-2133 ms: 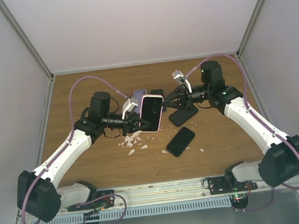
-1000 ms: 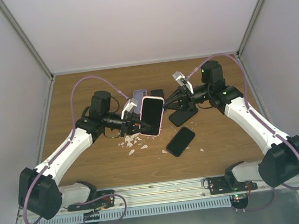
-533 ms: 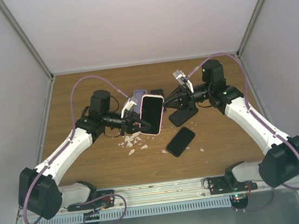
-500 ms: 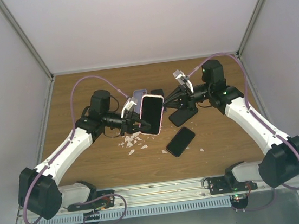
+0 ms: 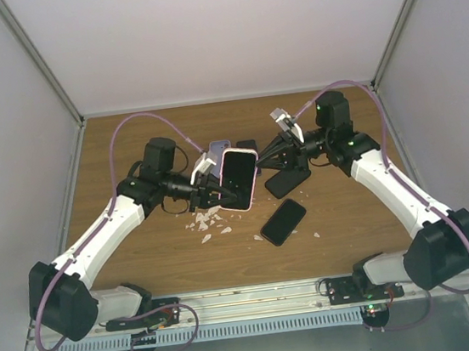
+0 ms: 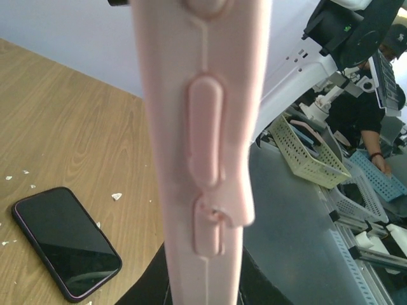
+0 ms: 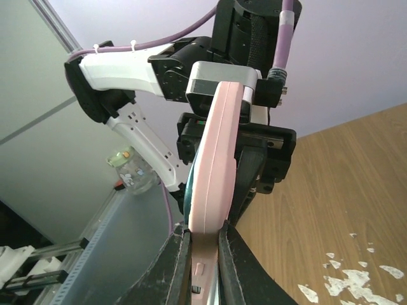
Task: Take the phone out of the phone case
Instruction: Remove the phone case from the phone.
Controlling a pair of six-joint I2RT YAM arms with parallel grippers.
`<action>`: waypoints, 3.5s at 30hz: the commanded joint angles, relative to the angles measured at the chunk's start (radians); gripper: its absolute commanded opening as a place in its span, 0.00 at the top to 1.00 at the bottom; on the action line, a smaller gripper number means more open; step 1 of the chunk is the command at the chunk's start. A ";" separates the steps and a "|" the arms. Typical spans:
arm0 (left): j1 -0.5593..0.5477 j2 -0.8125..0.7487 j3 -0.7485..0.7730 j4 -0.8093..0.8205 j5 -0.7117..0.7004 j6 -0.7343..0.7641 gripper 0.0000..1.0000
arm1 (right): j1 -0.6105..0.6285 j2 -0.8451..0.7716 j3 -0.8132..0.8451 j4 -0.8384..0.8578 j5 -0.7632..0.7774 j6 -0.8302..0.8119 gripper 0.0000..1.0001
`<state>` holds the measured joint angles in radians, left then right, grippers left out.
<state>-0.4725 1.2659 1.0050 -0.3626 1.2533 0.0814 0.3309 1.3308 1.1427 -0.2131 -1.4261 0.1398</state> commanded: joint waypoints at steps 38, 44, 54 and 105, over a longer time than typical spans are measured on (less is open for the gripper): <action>-0.112 0.023 0.121 0.074 0.057 0.122 1.00 | 0.088 0.032 0.045 -0.070 0.134 -0.122 0.65; -0.105 0.063 0.135 0.145 0.038 0.028 1.00 | 0.117 0.038 -0.002 -0.045 0.111 -0.093 0.62; -0.097 0.102 0.145 0.155 -0.077 0.004 1.00 | 0.117 0.057 -0.060 0.140 0.071 0.128 0.69; -0.015 0.129 0.114 0.214 -0.754 -0.138 0.14 | -0.016 0.328 -0.121 0.422 0.364 0.716 0.99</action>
<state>-0.4526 1.4723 1.0946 -0.1822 0.6807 -0.1078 0.3218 1.6417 0.9764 0.2020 -1.0992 0.8028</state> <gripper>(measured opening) 0.819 0.067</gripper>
